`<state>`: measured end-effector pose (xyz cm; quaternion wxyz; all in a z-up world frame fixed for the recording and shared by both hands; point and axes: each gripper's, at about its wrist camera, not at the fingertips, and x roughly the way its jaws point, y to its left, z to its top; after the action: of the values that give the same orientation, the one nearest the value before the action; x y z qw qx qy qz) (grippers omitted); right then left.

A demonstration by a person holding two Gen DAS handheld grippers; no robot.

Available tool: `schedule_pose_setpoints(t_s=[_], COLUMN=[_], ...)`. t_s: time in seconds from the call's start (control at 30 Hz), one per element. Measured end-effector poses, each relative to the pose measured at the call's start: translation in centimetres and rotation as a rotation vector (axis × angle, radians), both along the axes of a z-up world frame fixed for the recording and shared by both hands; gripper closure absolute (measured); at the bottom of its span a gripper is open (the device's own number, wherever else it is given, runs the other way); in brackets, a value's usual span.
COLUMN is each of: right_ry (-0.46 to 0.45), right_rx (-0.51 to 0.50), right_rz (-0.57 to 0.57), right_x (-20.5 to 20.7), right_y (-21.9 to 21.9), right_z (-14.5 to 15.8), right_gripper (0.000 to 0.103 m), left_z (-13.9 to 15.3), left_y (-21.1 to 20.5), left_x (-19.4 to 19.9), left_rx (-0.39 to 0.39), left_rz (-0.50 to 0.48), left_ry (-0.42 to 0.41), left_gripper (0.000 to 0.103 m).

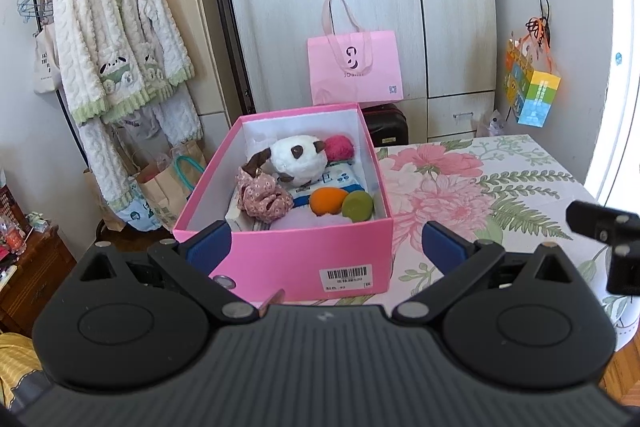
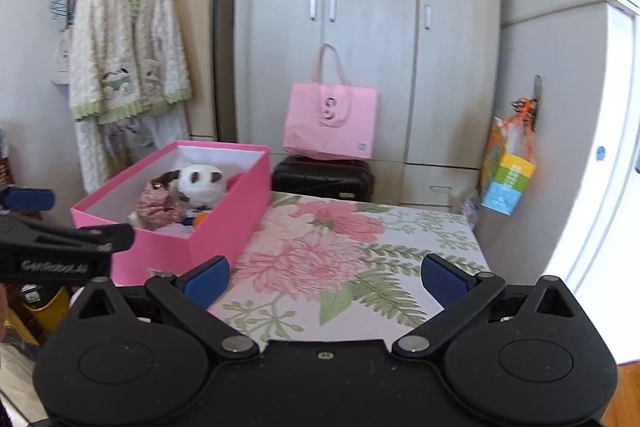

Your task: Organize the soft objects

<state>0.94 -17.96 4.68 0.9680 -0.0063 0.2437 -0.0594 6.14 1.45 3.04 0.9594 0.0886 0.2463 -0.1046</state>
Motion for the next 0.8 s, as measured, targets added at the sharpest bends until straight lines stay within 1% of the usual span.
schedule_pose_setpoints(t_s=[0.2, 0.53, 0.8], right_ry=[-0.017, -0.012, -0.007], right_rx=[-0.042, 0.021, 0.031], right_rz=[-0.043, -0.063, -0.085], right_x=[-0.6, -1.2, -1.5], right_y=[0.2, -0.7, -0.7], right_z=[-0.1, 0.0, -0.2], right_gripper=[0.0, 0.0, 0.0], left_z=[-0.4, -0.5, -0.4], left_y=[0.0, 0.0, 0.2], left_x=[0.1, -0.3, -0.7], left_rx=[-0.008, -0.015, -0.023], left_rz=[0.027, 0.029, 0.028], left_ry=[-0.004, -0.029, -0.043], left_gripper=[0.0, 0.0, 0.0])
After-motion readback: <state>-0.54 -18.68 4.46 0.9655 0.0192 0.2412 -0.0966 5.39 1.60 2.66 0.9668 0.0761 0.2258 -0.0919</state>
